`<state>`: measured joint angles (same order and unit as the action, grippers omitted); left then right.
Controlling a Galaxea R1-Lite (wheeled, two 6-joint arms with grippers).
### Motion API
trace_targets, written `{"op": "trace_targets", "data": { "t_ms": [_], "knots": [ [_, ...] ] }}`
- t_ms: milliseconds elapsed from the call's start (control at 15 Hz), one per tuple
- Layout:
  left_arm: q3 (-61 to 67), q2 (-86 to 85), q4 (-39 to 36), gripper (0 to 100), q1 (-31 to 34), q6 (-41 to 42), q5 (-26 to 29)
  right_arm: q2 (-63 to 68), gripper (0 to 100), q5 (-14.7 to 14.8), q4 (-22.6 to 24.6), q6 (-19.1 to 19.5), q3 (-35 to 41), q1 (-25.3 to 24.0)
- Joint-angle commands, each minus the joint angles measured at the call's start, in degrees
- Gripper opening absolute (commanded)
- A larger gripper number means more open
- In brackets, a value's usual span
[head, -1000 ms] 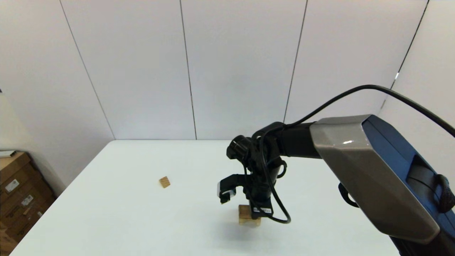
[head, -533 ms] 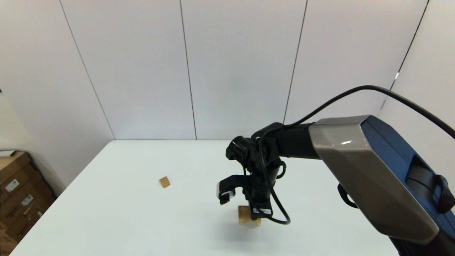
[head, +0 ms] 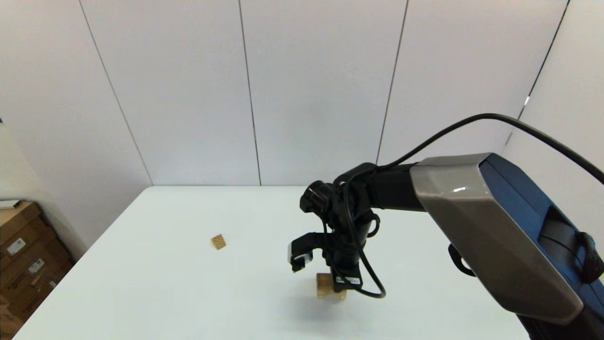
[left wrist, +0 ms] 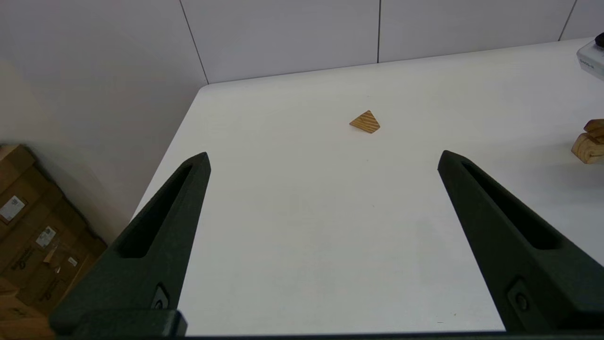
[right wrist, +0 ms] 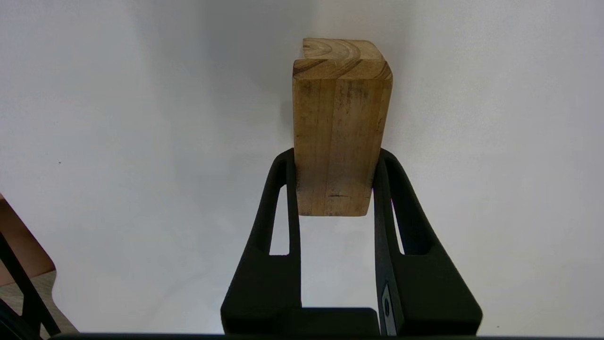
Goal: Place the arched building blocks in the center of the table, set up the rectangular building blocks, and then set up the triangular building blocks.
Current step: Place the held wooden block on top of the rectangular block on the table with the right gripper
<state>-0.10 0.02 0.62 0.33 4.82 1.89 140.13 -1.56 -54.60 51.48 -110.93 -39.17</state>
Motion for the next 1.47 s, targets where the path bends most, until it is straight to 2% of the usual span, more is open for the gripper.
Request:
{"op": "trace_targets", "data": {
  "t_ms": [67, 1467],
  "knots": [
    [0.01, -0.02, -0.01, 100, 0.02, 0.02, 0.04, -0.03, 0, 0.07, -0.24, 0.37, -0.07, -0.03],
    [0.01, -0.02, -0.01, 100, 0.02, 0.02, 0.04, 0.49, 0, 0.07, -0.24, 0.37, -0.16, 0.14]
  ]
}}
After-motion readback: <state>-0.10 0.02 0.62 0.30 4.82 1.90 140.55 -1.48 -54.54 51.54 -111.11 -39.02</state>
